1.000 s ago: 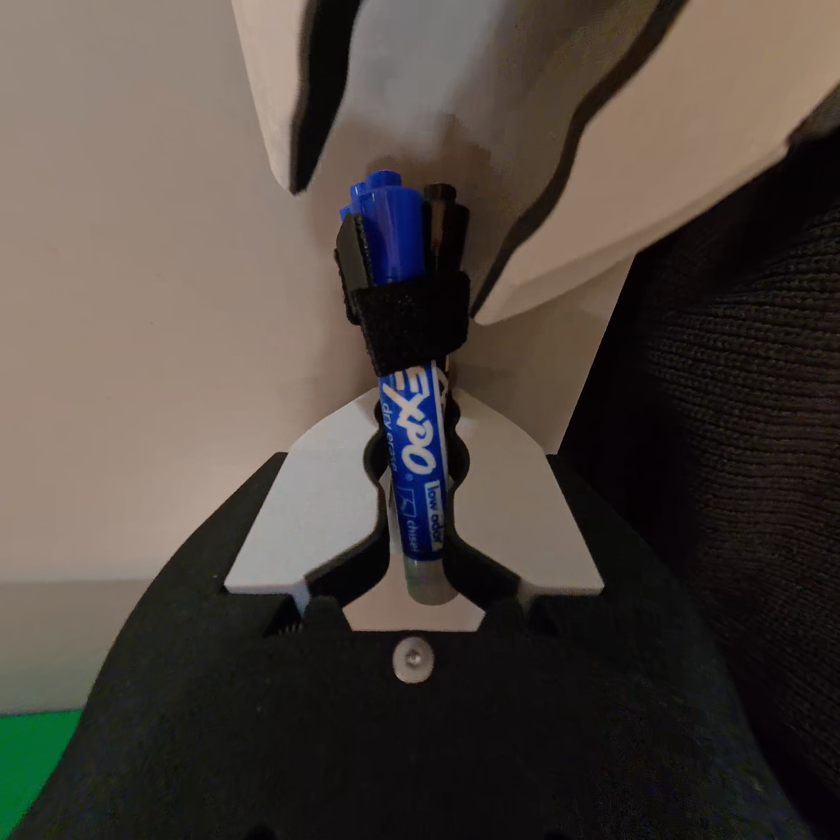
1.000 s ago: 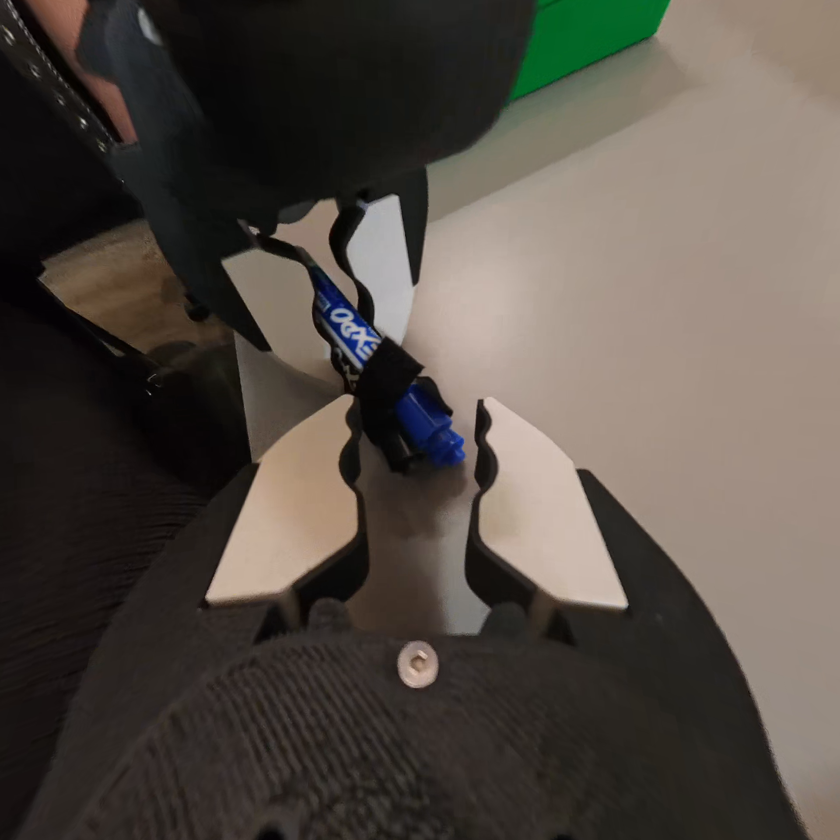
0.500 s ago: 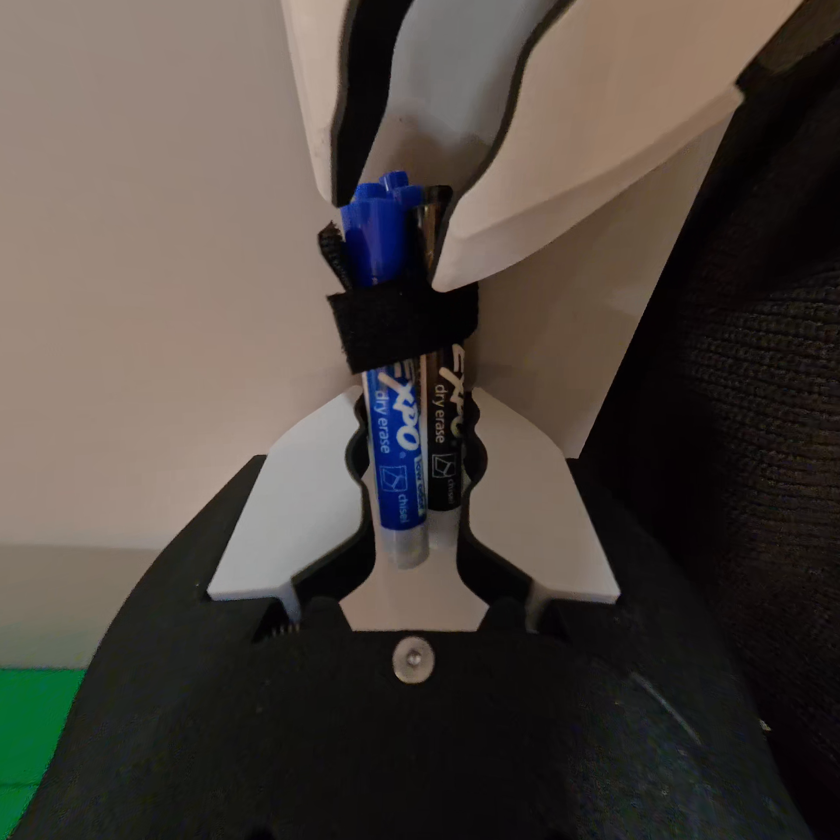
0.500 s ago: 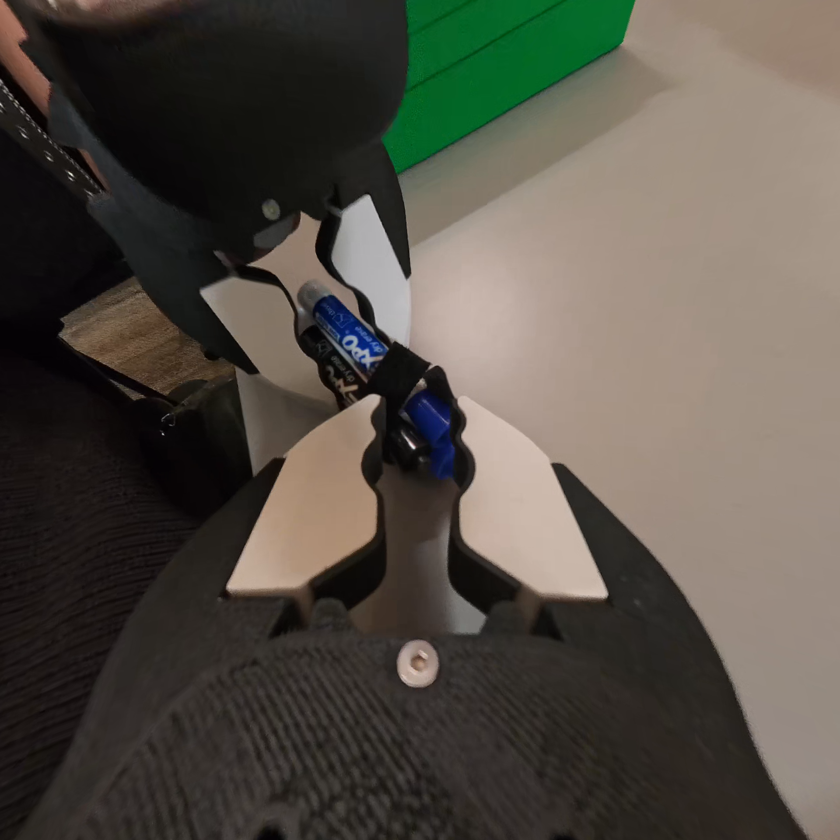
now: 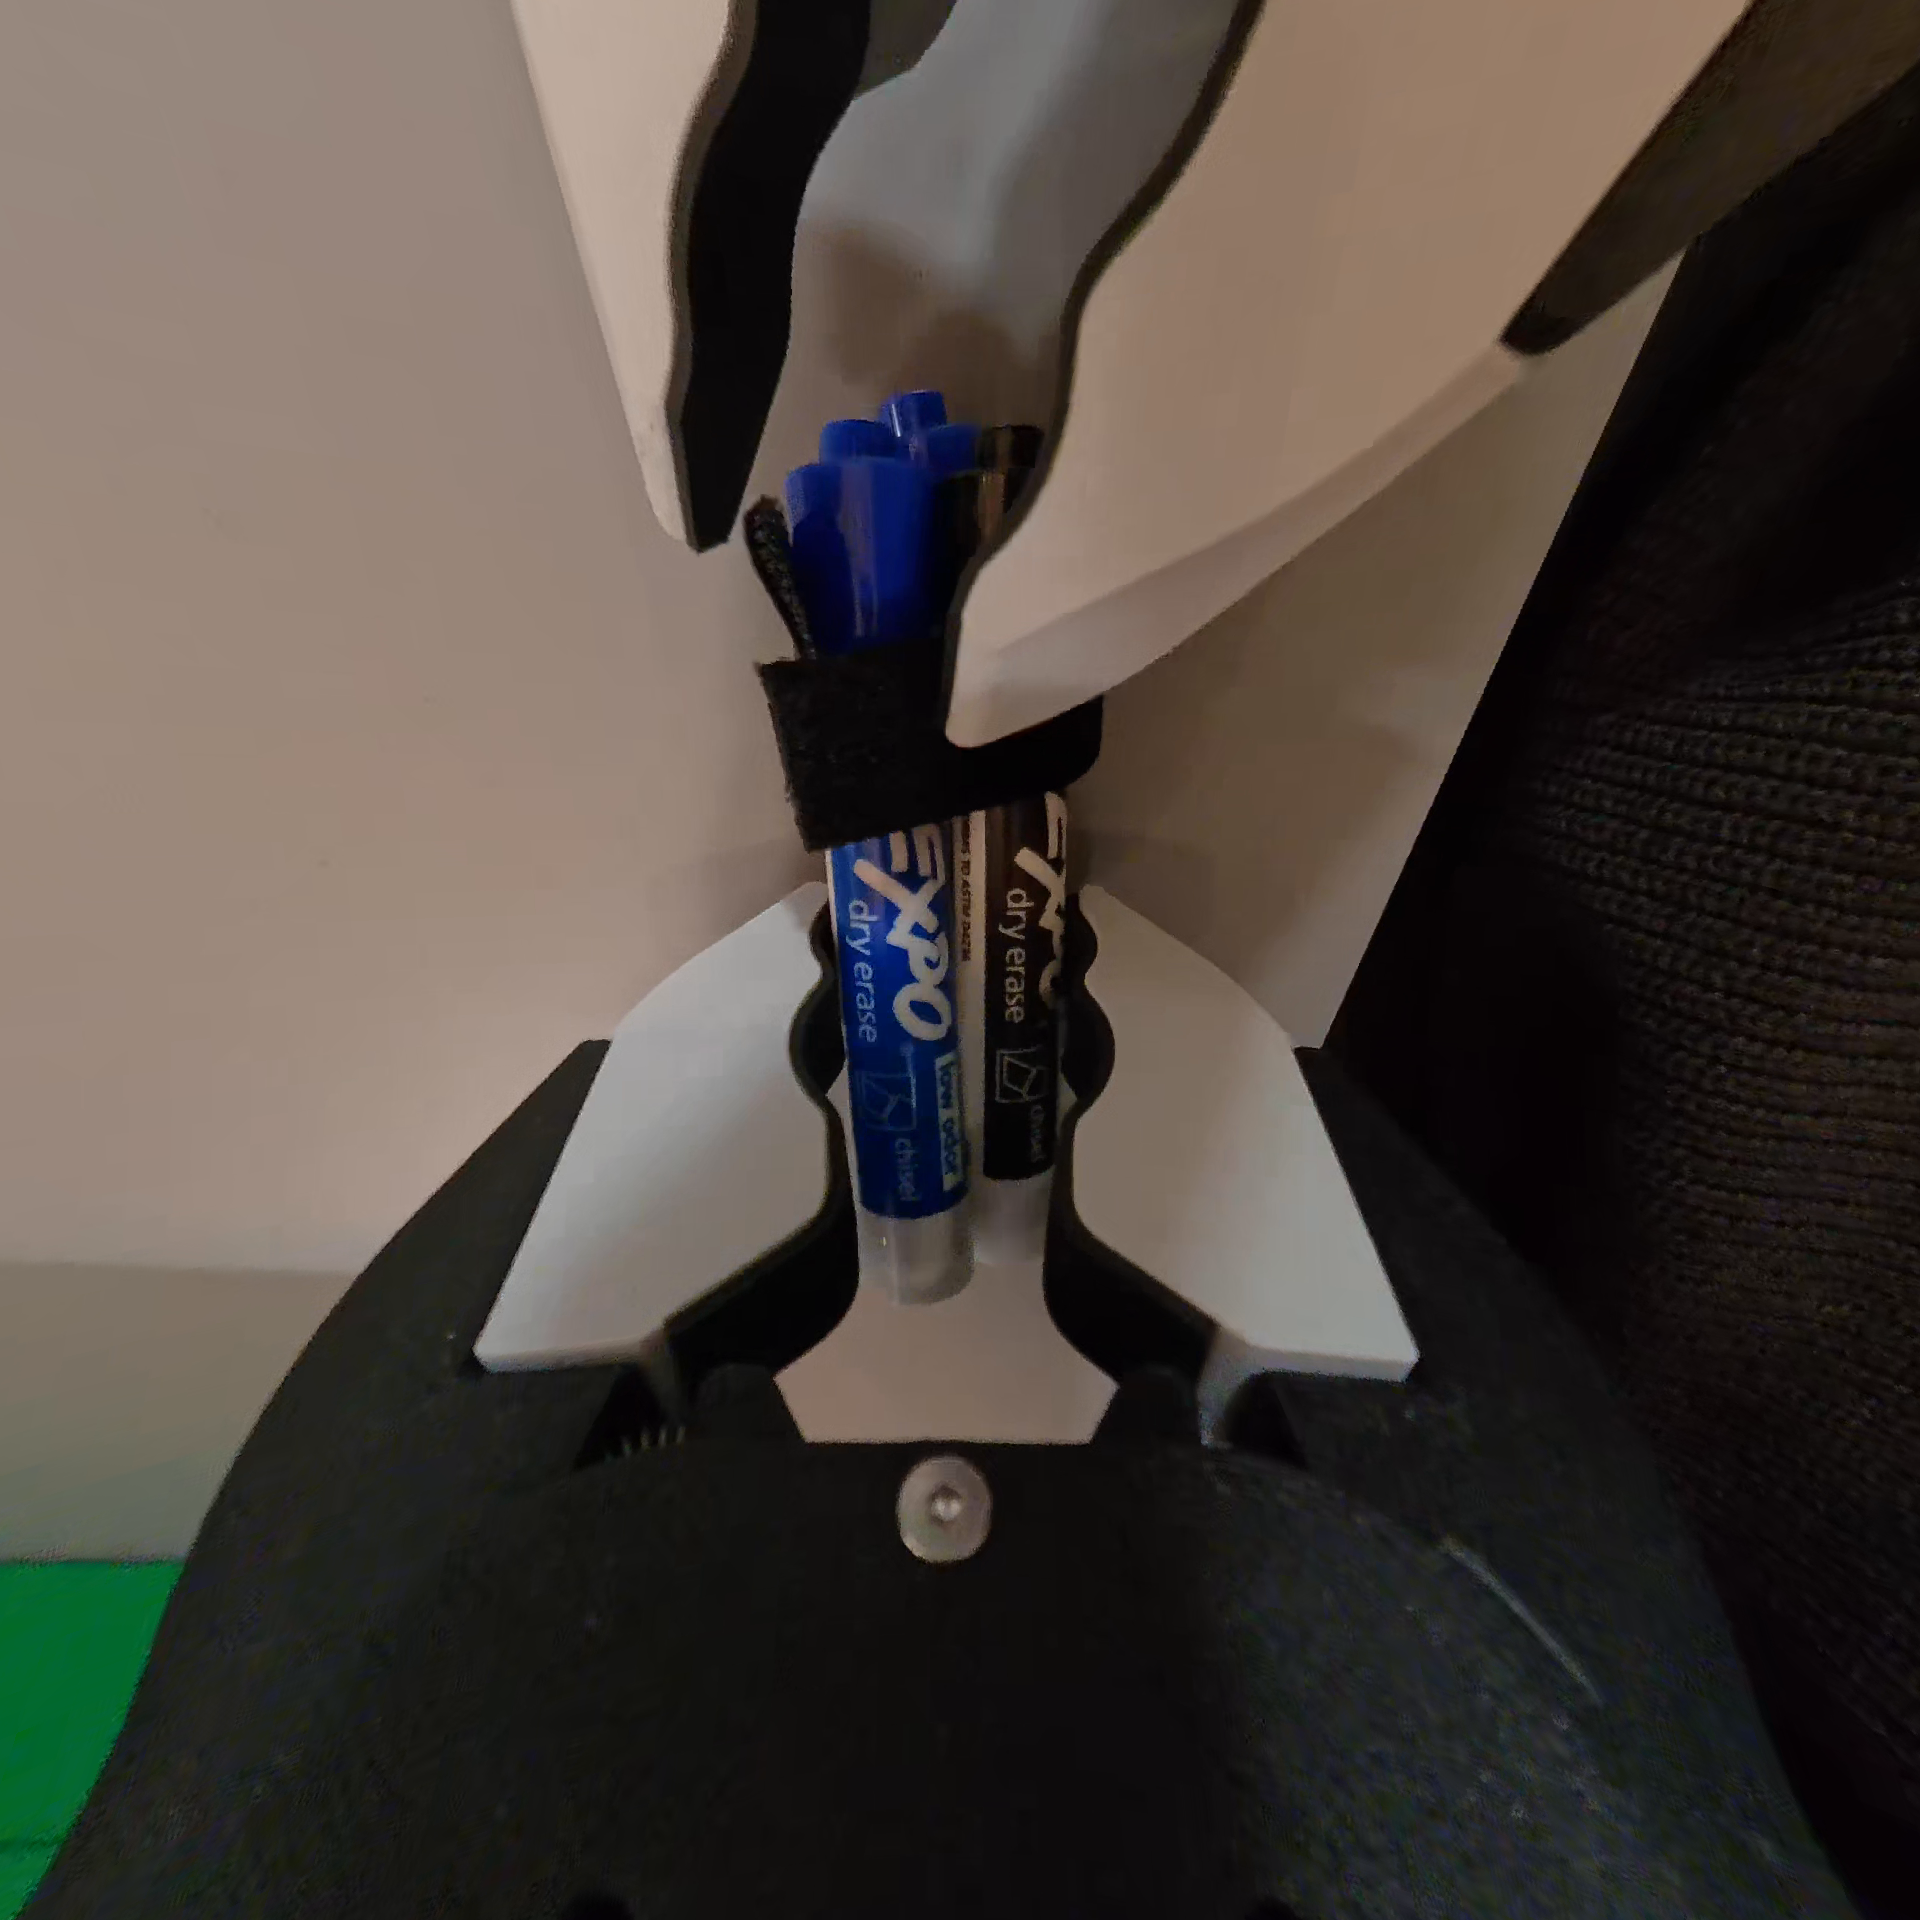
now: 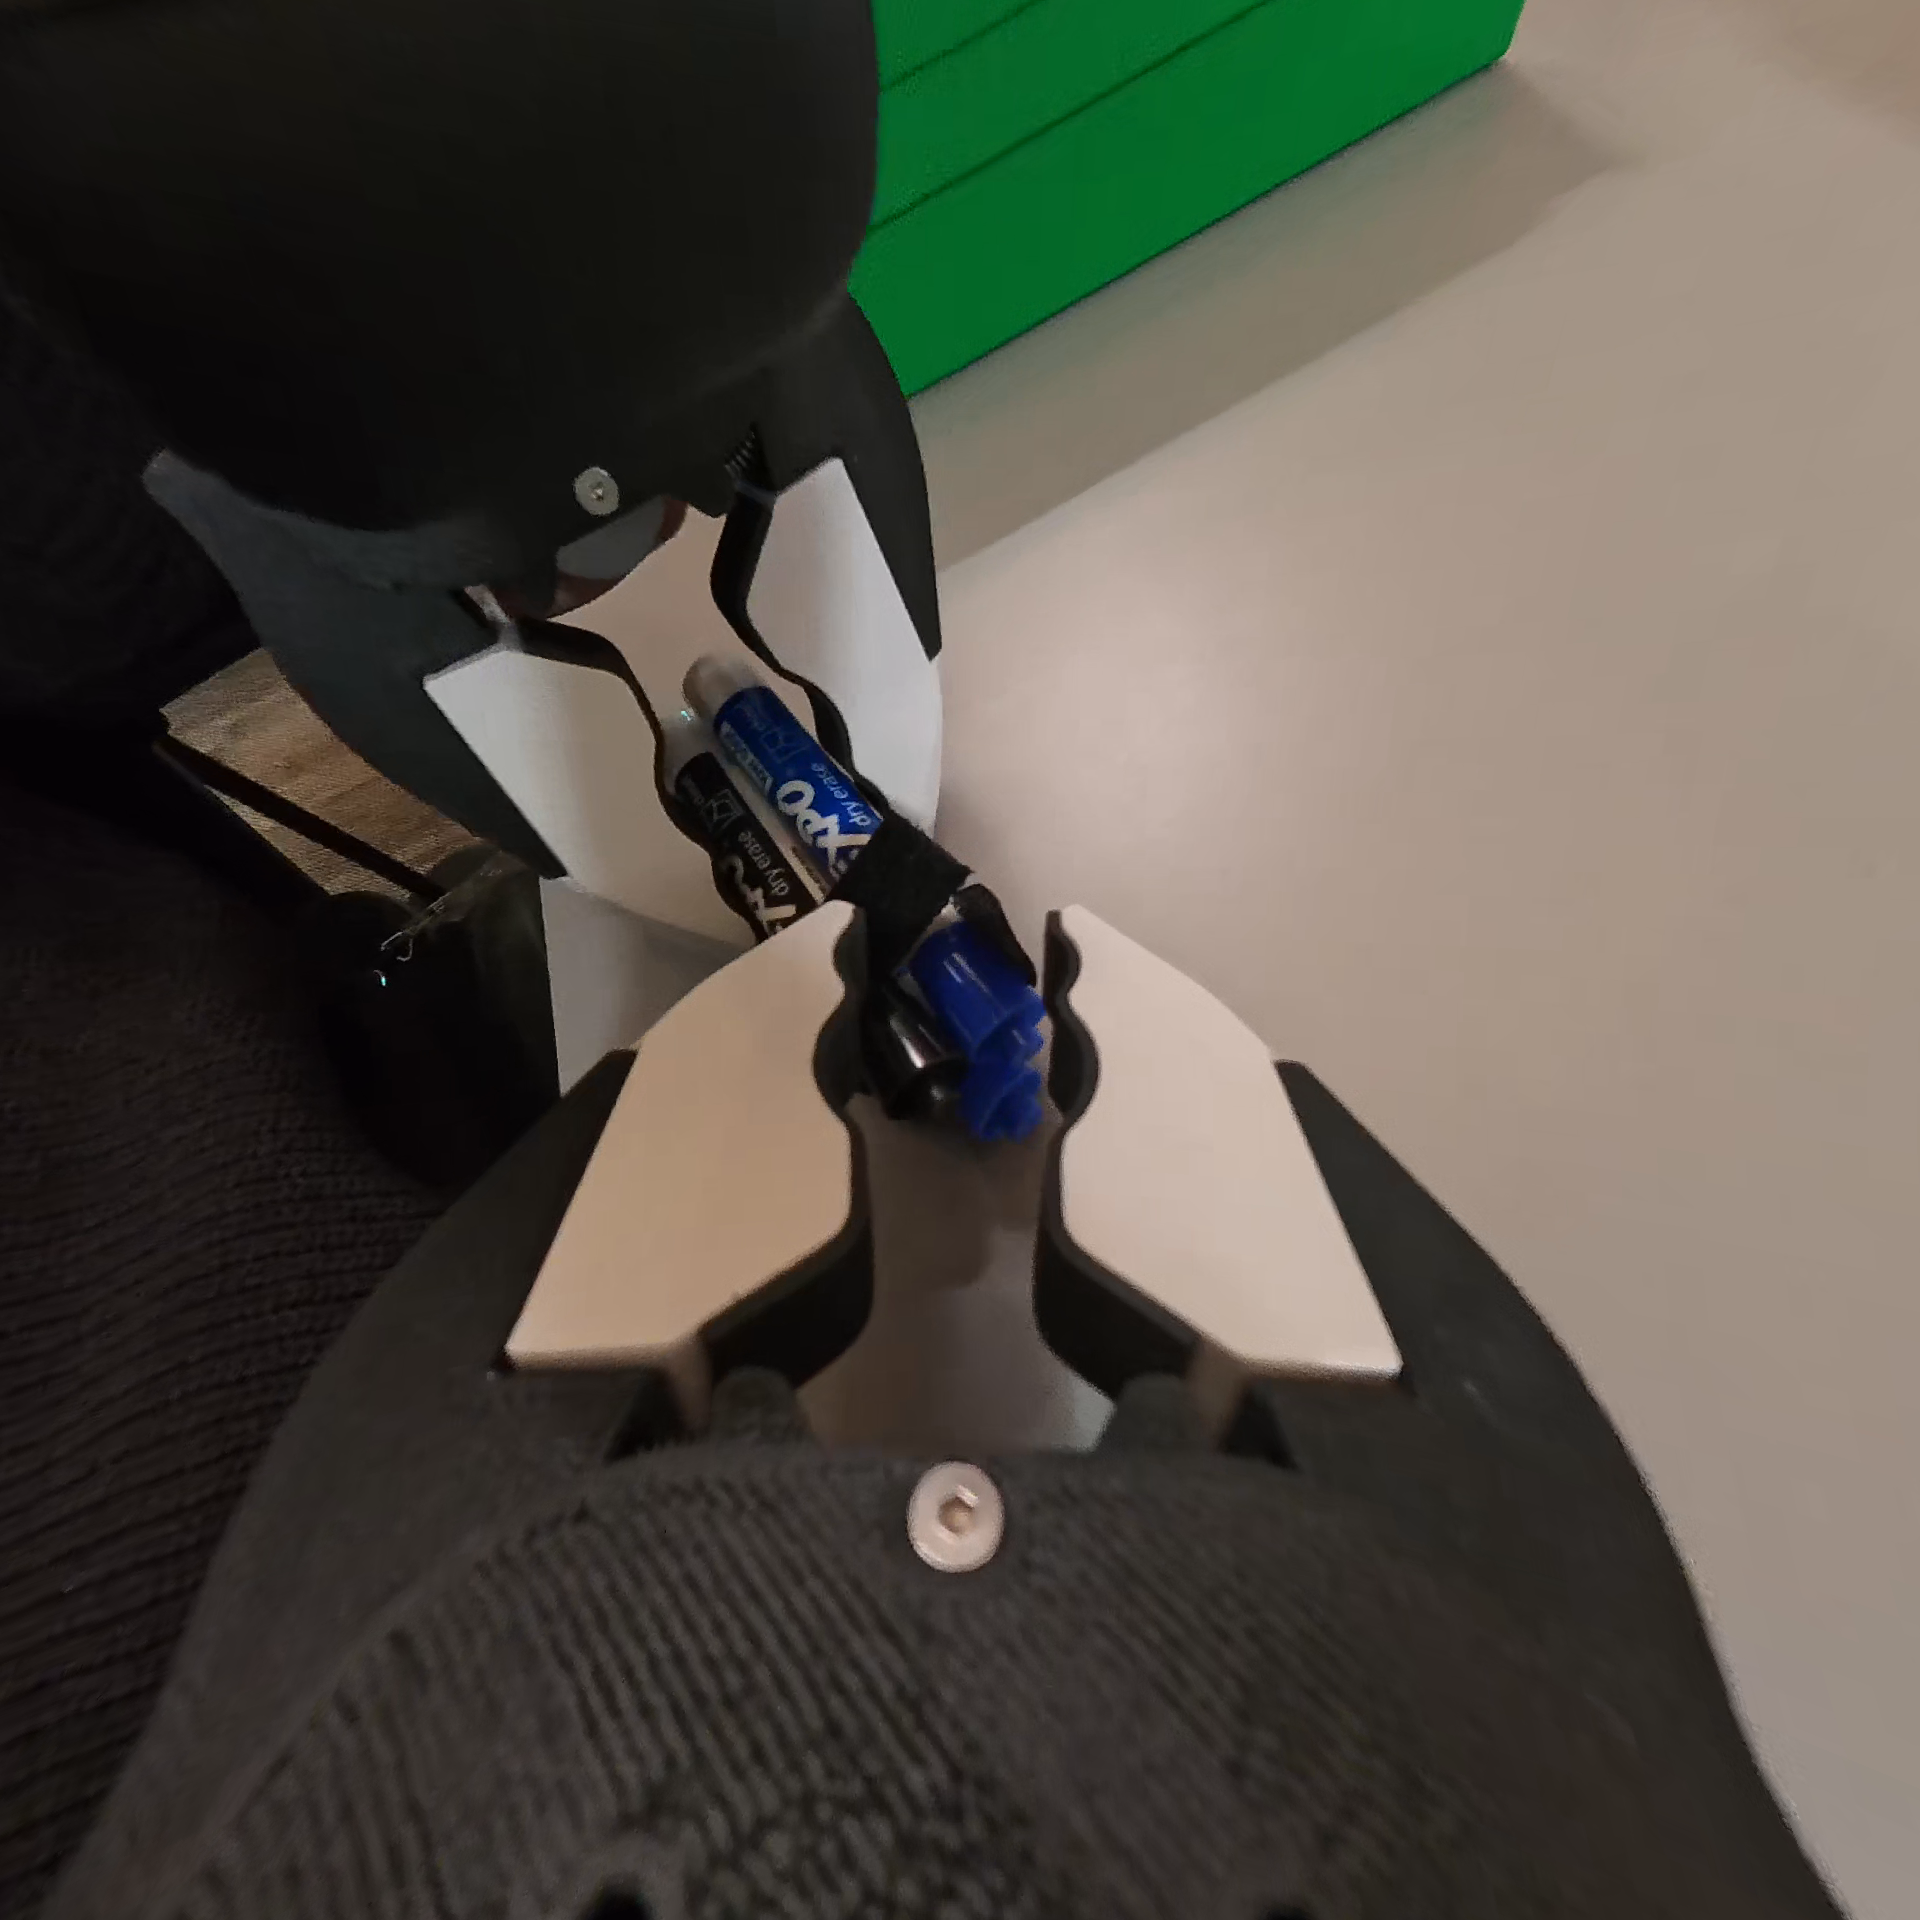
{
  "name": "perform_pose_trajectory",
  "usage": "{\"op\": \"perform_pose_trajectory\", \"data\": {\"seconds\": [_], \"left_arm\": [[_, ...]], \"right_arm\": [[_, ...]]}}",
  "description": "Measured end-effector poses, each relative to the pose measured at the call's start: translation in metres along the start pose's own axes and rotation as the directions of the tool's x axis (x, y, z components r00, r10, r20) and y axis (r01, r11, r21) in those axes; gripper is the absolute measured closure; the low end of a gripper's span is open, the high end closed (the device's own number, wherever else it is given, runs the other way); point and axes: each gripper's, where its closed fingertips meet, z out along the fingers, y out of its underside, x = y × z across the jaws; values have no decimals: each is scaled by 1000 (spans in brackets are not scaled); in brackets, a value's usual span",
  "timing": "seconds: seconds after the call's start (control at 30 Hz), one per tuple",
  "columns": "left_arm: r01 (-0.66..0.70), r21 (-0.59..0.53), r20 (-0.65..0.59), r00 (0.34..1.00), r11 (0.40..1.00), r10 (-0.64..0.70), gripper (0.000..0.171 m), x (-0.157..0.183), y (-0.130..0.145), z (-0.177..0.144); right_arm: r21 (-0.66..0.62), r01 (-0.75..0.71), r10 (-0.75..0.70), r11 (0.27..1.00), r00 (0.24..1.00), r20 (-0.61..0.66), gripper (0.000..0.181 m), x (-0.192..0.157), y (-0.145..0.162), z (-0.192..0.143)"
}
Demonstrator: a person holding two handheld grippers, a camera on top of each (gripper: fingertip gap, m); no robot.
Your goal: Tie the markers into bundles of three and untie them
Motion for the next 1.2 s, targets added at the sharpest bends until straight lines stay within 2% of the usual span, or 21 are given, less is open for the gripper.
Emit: {"op": "perform_pose_trajectory", "data": {"seconds": [0.2,0.37,0.53,0.67,0.9,1.2], "left_arm": [[5,6,-3,1000,1000,-5,131,-1,0,0],[0,2,-8,1000,1000,0,131,1,0,1],[3,2,-8,1000,1000,-3,132,2,0,1],[3,1,-8,1000,1000,-3,131,2,-1,1],[-1,2,-8,1000,1000,1,131,3,-1,1],[21,30,-23,1000,999,-20,127,-1,2,-6]], "right_arm": [[2,-35,35,999,999,5,152,2,1,-1],[-33,-40,41,999,999,27,135,-4,5,6],[-42,-26,27,999,1000,14,135,-7,4,10],[-34,-11,12,999,1000,26,153,-9,3,9],[-26,0,1,1000,1000,23,170,-7,1,6],[-46,30,-29,998,999,25,179,-6,4,4]]}}
